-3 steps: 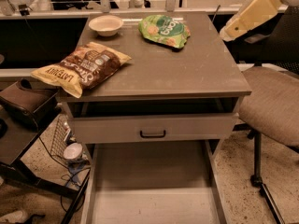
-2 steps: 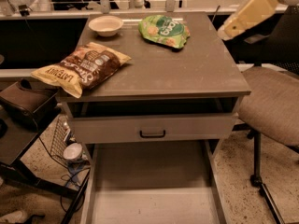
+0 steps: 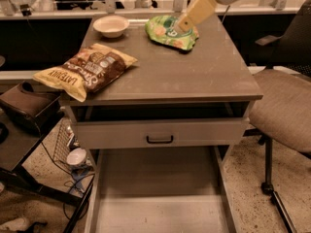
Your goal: Place green rice chip bag into middle drawer
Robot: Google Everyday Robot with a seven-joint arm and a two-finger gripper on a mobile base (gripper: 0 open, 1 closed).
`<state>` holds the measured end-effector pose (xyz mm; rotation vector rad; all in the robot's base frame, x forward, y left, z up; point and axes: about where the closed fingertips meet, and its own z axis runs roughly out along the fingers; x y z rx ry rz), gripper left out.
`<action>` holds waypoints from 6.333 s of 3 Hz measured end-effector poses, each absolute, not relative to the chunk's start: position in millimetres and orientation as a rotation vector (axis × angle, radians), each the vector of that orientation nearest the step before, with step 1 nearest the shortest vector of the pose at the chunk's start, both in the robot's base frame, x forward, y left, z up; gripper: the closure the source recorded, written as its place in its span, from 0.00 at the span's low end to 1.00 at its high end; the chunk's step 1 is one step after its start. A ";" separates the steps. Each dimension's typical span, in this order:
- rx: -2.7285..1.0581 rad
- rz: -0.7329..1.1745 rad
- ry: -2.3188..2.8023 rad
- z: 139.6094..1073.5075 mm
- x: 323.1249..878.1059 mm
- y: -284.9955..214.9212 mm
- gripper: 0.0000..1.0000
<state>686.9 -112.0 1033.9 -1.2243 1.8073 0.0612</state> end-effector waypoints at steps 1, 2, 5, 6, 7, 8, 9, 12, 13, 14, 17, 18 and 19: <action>-1.248 0.120 1.811 1003.5 732.4 -73.5 0.00; -1.227 0.189 1.842 964.3 767.4 -48.8 0.00; -1.095 0.203 1.885 932.5 832.7 -47.1 0.00; -0.986 0.167 1.896 917.6 885.3 -55.5 0.00; -0.921 0.109 1.914 902.0 919.7 -64.3 0.00; -0.889 0.058 1.960 883.5 933.7 -79.1 0.00; -0.862 0.084 2.044 848.4 935.0 -87.3 0.18; -0.869 0.097 2.066 832.7 936.5 -81.4 0.88; -0.869 0.097 2.066 833.6 936.4 -81.3 1.00; -0.869 0.097 2.066 834.8 936.3 -81.3 1.00; -0.690 -0.066 2.033 963.1 873.3 -173.0 1.00; -0.592 -0.129 1.989 1021.6 826.2 -206.2 1.00; -0.467 -0.167 1.972 1067.3 753.0 -250.3 1.00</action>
Offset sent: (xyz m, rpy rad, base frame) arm 0.1168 0.0855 -0.0972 0.1097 0.1179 0.0263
